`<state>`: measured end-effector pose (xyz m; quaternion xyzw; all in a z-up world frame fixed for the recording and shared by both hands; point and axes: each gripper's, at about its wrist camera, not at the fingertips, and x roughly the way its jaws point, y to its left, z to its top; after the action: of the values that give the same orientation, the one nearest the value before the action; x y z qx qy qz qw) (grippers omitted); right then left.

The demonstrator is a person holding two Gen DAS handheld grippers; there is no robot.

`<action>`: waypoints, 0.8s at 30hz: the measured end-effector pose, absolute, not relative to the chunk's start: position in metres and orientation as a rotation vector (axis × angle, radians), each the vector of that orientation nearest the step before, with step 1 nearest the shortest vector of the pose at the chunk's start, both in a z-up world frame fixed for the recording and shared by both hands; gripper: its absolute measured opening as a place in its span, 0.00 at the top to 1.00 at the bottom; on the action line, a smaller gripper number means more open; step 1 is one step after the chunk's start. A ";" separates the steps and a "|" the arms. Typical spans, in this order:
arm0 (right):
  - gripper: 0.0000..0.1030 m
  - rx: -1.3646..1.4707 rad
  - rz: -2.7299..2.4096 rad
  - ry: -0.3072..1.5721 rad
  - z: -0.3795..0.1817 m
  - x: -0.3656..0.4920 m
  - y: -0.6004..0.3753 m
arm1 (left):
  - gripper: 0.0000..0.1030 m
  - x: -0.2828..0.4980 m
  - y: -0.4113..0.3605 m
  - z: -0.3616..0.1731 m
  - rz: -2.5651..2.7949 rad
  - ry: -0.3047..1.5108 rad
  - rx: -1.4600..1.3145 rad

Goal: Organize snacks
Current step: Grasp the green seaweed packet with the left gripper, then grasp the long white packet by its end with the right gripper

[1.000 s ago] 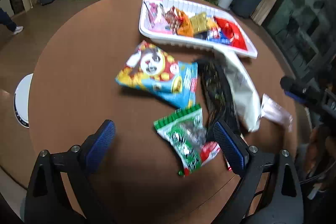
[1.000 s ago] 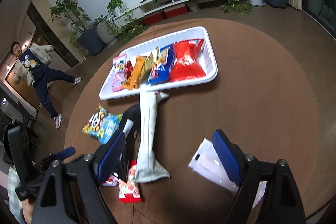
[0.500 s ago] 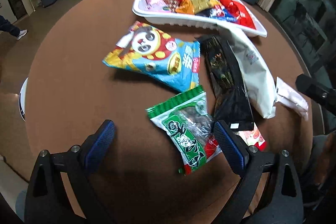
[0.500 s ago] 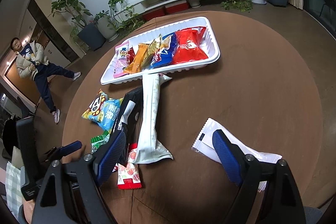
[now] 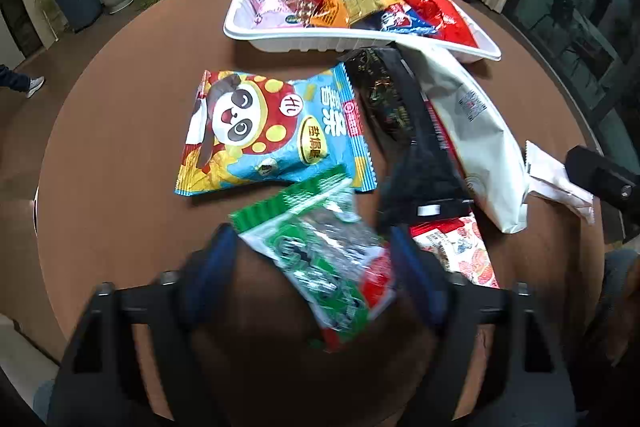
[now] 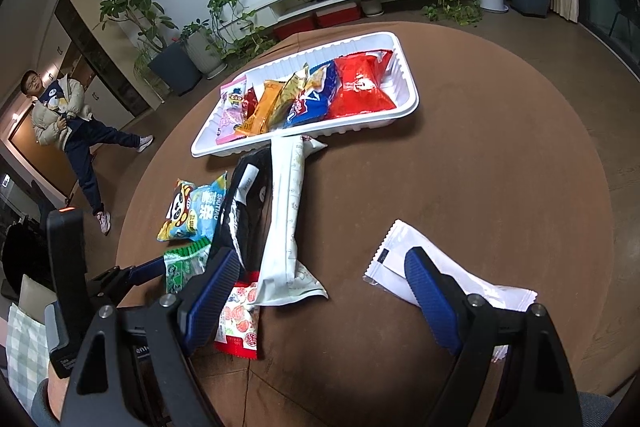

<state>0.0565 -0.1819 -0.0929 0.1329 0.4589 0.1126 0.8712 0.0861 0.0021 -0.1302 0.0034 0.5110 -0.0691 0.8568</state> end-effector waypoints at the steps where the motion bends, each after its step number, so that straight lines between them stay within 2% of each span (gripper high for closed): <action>1: 0.16 0.276 0.235 0.960 -0.093 0.056 -0.182 | 0.41 0.086 0.003 -0.129 -0.149 1.073 0.005; 6: 0.16 0.276 0.233 0.960 -0.094 0.053 -0.183 | 0.50 0.085 0.008 -0.128 -0.160 1.065 -0.017; 10: 0.16 0.277 0.234 0.963 -0.095 0.053 -0.184 | 0.62 0.083 0.015 -0.127 -0.174 1.058 -0.043; 17: 0.16 0.276 0.236 0.979 -0.100 0.054 -0.182 | 0.75 0.085 0.029 -0.126 -0.197 1.051 -0.108; 19: 0.16 0.277 0.232 0.984 -0.102 0.054 -0.182 | 0.82 0.083 0.031 -0.125 -0.204 1.042 -0.114; 24: 0.17 0.261 0.229 0.989 -0.103 0.057 -0.180 | 0.86 0.080 0.037 -0.121 -0.218 1.021 -0.141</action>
<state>0.0570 -0.1800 -0.1032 0.1246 0.4721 0.1092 0.8658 0.0801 0.0372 -0.1209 -0.0673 0.4871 -0.1039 0.8645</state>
